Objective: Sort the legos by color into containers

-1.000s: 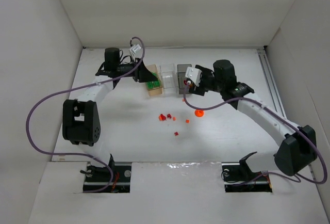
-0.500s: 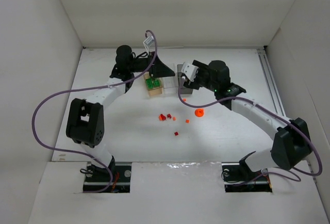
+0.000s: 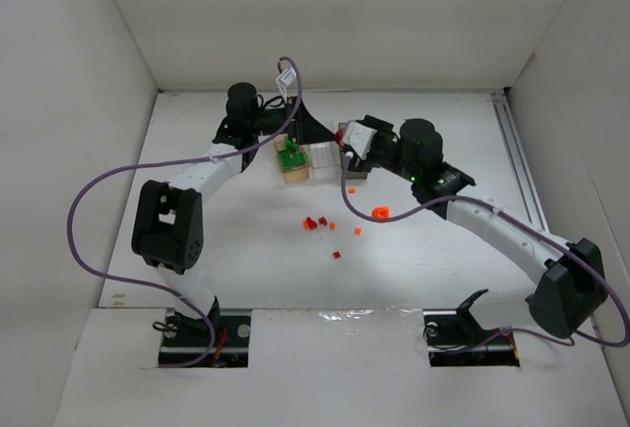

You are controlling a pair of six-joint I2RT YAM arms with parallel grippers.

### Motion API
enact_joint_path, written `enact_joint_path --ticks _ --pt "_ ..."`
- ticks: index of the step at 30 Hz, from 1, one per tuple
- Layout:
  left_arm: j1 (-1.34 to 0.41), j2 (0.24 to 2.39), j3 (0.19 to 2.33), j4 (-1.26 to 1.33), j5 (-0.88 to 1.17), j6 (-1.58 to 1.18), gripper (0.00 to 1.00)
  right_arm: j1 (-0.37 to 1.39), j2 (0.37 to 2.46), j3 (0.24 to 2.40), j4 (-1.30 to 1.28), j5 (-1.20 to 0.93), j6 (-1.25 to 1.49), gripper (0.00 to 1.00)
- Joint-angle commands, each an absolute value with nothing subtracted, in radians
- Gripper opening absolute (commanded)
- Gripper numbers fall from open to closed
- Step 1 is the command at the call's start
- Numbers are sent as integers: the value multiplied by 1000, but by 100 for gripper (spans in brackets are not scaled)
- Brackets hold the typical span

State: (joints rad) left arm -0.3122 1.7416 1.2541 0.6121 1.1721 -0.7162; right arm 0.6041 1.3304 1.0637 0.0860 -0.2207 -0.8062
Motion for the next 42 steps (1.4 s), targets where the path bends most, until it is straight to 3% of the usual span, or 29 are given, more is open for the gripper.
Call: enact_joint_path --ticks 1,42 --pt "-324 1732 1296 620 1175 -672 68 626 1321 1110 144 -239 -775 12" --pt "-356 1707 1312 620 1236 -652 71 588 1376 1121 144 -267 -765 11"
